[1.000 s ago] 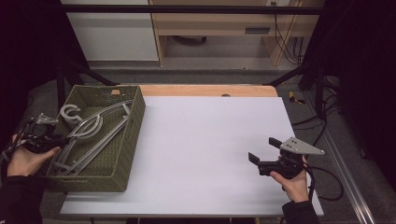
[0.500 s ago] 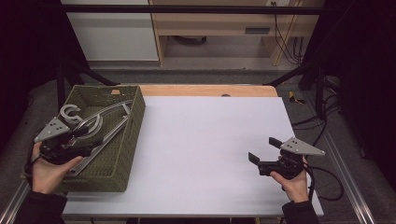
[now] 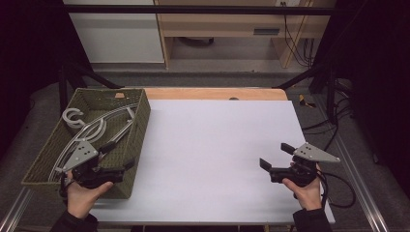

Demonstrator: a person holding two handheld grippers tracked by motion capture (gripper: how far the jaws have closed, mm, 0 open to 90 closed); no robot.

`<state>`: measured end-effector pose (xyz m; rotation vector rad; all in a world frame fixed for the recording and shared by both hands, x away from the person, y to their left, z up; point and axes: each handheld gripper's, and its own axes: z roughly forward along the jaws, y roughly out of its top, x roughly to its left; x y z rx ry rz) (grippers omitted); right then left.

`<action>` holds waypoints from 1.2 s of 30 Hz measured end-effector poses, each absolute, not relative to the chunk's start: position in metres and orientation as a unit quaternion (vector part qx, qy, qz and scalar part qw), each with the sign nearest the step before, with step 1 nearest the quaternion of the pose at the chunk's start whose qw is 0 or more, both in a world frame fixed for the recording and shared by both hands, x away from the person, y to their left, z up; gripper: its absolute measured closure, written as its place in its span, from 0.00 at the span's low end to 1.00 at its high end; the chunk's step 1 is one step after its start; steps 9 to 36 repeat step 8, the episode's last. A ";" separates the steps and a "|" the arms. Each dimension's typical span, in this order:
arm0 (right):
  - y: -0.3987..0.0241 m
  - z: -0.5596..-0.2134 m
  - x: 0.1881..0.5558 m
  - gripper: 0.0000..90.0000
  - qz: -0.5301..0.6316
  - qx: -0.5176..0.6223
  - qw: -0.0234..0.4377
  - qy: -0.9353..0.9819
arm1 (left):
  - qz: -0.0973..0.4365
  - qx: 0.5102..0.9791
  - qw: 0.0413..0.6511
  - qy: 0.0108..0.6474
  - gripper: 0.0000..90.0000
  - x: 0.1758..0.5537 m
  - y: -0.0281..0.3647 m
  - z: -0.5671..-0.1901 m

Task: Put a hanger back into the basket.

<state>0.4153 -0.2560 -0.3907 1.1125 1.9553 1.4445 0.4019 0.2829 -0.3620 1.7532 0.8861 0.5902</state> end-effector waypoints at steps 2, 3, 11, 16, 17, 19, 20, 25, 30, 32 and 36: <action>-0.256 -0.392 0.415 0.04 0.524 0.407 0.231 0.712 | 0.247 0.728 0.523 0.368 0.12 0.400 0.280 -0.366; -0.257 -0.392 0.415 0.03 0.524 0.408 0.230 0.712 | 0.245 0.730 0.521 0.368 0.11 0.399 0.279 -0.367; -0.257 -0.394 0.415 0.03 0.522 0.408 0.231 0.713 | 0.240 0.739 0.512 0.366 0.11 0.400 0.273 -0.378; -0.257 -0.394 0.415 0.03 0.522 0.408 0.231 0.713 | 0.240 0.739 0.512 0.366 0.11 0.400 0.273 -0.378; -0.257 -0.394 0.415 0.03 0.522 0.408 0.231 0.713 | 0.240 0.739 0.512 0.366 0.11 0.400 0.273 -0.378; -0.257 -0.394 0.415 0.03 0.522 0.408 0.231 0.713 | 0.240 0.739 0.512 0.366 0.11 0.400 0.273 -0.378; -0.257 -0.394 0.415 0.03 0.522 0.408 0.231 0.713 | 0.240 0.739 0.512 0.366 0.11 0.400 0.273 -0.378; -0.257 -0.394 0.415 0.03 0.522 0.408 0.231 0.713 | 0.240 0.739 0.512 0.366 0.11 0.400 0.273 -0.378; -0.257 -0.394 0.415 0.03 0.522 0.408 0.231 0.713 | 0.240 0.739 0.512 0.366 0.11 0.400 0.273 -0.378; -0.257 -0.394 0.415 0.03 0.522 0.408 0.231 0.713 | 0.240 0.739 0.512 0.366 0.11 0.400 0.273 -0.378; -0.257 -0.394 0.415 0.03 0.522 0.408 0.231 0.713 | 0.240 0.739 0.512 0.366 0.11 0.400 0.273 -0.378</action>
